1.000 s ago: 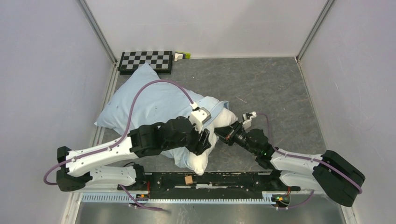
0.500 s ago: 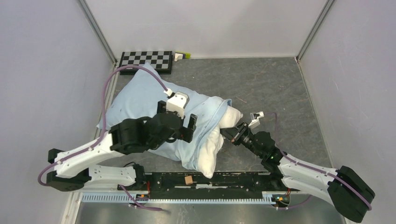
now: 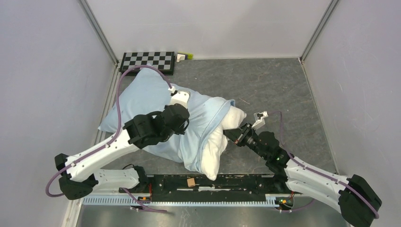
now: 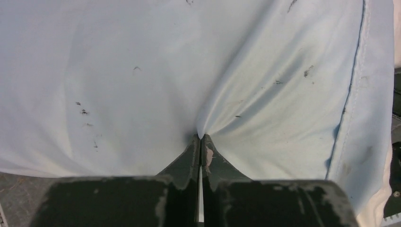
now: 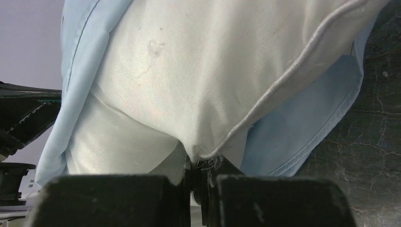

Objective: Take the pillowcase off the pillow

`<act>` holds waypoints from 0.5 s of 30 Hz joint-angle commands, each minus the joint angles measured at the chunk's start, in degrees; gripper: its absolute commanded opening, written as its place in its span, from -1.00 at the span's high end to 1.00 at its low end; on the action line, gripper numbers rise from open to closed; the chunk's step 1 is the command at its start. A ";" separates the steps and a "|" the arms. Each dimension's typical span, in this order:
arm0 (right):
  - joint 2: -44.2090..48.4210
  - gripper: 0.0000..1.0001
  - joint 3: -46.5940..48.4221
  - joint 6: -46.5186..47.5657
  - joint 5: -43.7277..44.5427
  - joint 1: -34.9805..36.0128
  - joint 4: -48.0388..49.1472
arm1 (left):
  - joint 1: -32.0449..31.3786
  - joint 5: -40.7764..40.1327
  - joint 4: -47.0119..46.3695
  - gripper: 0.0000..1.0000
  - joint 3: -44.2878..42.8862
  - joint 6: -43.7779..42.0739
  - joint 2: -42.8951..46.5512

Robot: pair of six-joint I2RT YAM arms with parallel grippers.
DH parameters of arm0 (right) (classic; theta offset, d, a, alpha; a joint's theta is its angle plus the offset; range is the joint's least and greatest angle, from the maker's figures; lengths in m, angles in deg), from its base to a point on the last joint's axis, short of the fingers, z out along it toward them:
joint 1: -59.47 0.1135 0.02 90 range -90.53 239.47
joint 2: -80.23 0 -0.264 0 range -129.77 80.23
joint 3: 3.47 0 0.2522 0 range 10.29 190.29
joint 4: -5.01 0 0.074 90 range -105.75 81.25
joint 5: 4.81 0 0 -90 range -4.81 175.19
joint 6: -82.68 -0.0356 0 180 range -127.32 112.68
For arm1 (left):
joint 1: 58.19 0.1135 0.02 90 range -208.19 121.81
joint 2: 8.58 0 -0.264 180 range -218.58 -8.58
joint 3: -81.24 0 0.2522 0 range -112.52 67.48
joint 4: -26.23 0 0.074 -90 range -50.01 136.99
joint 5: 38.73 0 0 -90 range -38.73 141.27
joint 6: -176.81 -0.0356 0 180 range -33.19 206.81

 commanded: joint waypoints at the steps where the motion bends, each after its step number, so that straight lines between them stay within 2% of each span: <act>1: 2.68 1.00 4.13 2.58 4.19 -1.25 -0.11 | 3.61 0.52 -2.33 0.95 0.59 -1.78 2.36; 5: 6.32 1.00 5.34 7.10 4.17 -4.89 -5.44 | 8.65 -1.80 -0.22 0.95 0.85 -3.75 2.96; 9: 11.37 1.00 9.28 11.79 4.02 -10.27 -16.15 | 19.04 -4.15 1.73 0.95 2.11 -7.93 2.33; 13: 13.50 1.00 14.14 15.97 1.79 -16.01 -24.76 | 29.51 -3.99 1.58 0.95 3.69 -12.01 -2.37; 15: 12.97 1.00 16.90 18.11 0.19 -18.76 -28.70 | 31.54 -5.71 1.35 0.95 3.98 -12.18 -5.39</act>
